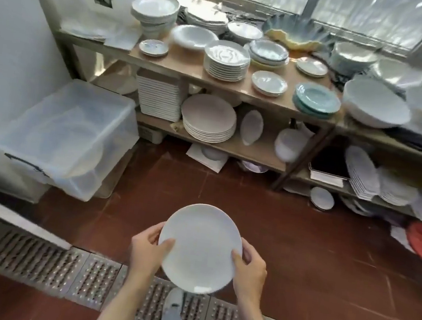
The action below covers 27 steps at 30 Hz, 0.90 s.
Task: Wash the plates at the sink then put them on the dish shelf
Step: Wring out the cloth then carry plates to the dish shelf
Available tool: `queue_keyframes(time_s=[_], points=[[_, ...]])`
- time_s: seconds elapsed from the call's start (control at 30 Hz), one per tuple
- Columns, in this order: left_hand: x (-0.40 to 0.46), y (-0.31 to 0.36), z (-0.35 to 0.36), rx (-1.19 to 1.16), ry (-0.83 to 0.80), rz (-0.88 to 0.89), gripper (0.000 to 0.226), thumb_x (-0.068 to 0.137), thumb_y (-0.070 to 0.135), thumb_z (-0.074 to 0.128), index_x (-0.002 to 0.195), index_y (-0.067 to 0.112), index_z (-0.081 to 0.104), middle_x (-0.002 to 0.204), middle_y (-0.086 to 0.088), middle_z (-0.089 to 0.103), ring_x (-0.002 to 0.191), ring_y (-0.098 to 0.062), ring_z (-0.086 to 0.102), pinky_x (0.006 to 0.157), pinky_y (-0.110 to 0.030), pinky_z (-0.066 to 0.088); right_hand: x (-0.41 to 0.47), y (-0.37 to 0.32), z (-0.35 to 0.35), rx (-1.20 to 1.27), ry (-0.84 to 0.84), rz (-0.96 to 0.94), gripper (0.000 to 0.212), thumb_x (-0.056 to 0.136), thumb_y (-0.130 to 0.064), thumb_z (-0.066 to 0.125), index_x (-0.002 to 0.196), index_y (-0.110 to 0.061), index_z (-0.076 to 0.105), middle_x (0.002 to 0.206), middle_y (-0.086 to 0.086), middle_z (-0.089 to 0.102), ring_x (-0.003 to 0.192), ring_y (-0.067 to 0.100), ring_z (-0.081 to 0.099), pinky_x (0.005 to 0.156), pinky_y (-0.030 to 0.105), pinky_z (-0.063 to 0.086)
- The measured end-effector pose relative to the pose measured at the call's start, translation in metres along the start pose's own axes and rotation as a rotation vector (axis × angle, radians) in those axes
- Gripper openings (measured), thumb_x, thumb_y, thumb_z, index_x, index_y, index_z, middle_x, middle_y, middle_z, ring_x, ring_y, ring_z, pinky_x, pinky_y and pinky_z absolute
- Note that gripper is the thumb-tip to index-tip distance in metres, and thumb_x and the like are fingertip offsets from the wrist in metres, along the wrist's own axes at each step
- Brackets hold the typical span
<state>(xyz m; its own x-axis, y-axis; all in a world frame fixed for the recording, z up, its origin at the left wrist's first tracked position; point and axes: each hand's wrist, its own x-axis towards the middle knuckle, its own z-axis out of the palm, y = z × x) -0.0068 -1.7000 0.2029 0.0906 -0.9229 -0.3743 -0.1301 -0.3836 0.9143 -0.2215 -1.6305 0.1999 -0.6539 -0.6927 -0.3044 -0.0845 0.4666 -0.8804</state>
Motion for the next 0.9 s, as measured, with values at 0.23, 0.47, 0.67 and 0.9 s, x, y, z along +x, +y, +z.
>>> queue_keyframes(time_s=[0.23,0.47,0.67,0.9], points=[[0.08,0.051,0.082,0.122,-0.104,0.021,0.046,0.076,0.01,0.08,0.118,0.028,0.078,0.101,0.019,0.079,0.096,-0.006,0.075,0.089,-0.048,0.062,0.089,-0.031,-0.015,0.088,0.124,0.08,0.04,0.09,-0.002,0.069,0.124,-0.022,0.076,0.106,-0.016,0.077,0.102,0.001,0.071,0.092,0.032,0.059],[0.138,0.085,0.167,0.132,-0.153,0.005,0.048,0.079,0.007,0.082,0.123,0.026,0.077,0.107,0.016,0.079,0.101,-0.01,0.075,0.091,-0.049,0.062,0.182,-0.054,-0.04,0.092,0.159,0.102,0.039,0.091,-0.005,0.068,0.124,-0.024,0.075,0.1,-0.023,0.076,0.098,-0.003,0.07,0.087,0.026,0.059],[0.195,0.122,0.252,0.084,-0.12,-0.002,0.047,0.082,0.007,0.081,0.125,0.026,0.075,0.109,0.015,0.078,0.106,-0.013,0.074,0.096,-0.05,0.06,0.296,-0.081,-0.061,0.095,0.118,0.066,0.038,0.093,-0.006,0.068,0.125,-0.024,0.075,0.098,-0.025,0.075,0.096,-0.007,0.07,0.077,0.011,0.054],[0.242,0.184,0.343,0.017,-0.076,-0.002,0.045,0.084,0.002,0.079,0.121,0.027,0.077,0.106,0.014,0.079,0.101,-0.011,0.075,0.093,-0.049,0.061,0.414,-0.119,-0.094,0.088,0.066,0.024,0.039,0.092,-0.008,0.068,0.126,-0.024,0.075,0.107,-0.016,0.078,0.102,0.0,0.071,0.081,0.016,0.057]])
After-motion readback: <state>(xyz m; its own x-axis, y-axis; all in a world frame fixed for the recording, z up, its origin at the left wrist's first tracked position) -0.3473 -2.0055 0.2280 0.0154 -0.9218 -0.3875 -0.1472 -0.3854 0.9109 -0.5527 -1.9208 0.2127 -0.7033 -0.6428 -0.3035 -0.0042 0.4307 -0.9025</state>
